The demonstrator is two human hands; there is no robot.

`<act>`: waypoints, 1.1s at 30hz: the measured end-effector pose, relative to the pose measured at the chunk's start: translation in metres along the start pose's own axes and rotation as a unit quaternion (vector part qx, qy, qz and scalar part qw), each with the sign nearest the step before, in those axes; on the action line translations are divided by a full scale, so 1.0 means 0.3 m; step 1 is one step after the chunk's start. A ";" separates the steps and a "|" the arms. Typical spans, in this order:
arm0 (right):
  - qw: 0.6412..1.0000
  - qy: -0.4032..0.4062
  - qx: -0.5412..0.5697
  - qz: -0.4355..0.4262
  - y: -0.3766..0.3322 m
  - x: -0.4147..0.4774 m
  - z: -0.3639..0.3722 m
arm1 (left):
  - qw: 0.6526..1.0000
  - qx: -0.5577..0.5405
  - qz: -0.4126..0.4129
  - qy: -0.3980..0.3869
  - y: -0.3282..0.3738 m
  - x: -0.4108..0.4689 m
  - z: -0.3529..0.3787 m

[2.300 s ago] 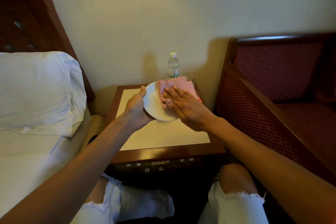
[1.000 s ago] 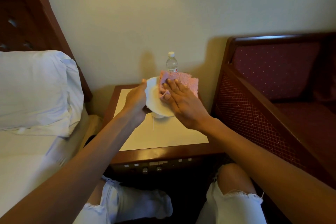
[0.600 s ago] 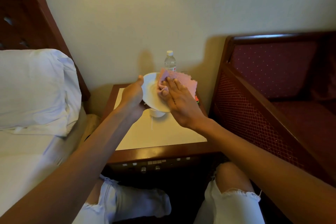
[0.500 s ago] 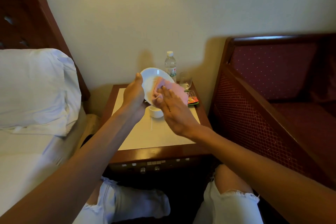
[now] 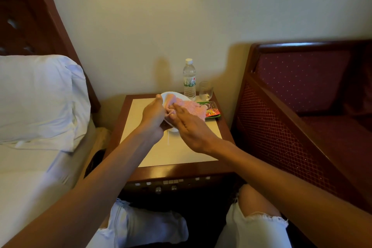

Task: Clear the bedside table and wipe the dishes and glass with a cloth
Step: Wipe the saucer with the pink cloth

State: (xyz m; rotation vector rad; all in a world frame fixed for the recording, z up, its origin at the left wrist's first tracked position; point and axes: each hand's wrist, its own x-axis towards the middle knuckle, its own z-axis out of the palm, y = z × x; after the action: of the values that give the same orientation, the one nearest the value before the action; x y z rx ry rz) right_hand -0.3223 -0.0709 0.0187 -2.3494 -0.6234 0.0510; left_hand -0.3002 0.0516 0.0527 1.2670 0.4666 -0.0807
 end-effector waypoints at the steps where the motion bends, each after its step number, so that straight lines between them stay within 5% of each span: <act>1: 1.000 -0.003 0.011 -0.003 0.000 0.005 -0.007 | 1.000 0.013 -0.016 -0.020 -0.008 -0.004 -0.006; 7: 0.994 0.055 -0.097 0.023 0.050 0.029 -0.063 | 0.997 -0.058 0.011 -0.040 0.009 0.007 -0.031; 11: 1.000 0.008 -0.002 -0.026 0.077 0.005 -0.043 | 0.994 -0.101 0.034 -0.024 0.016 0.013 -0.046; 17: 0.964 0.191 0.165 0.089 0.174 0.024 -0.136 | 0.999 0.008 0.033 -0.002 -0.017 0.009 -0.080; 20: 0.951 0.268 0.105 0.111 0.187 0.022 -0.200 | 0.998 0.051 0.031 0.019 -0.020 0.018 -0.090; 29: 0.983 0.162 0.063 0.050 0.099 0.010 -0.083 | 0.996 0.055 0.069 -0.031 -0.031 -0.008 0.000; 33: 0.969 0.226 0.093 0.024 0.109 -0.002 -0.096 | 0.992 0.070 0.099 -0.033 -0.034 -0.011 -0.004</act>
State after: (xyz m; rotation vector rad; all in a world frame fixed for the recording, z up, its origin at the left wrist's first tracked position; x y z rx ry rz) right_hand -0.3033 -0.1103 0.0196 -2.0937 -0.3189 -0.3796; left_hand -0.3068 0.0488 0.0445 1.4374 0.2797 0.0129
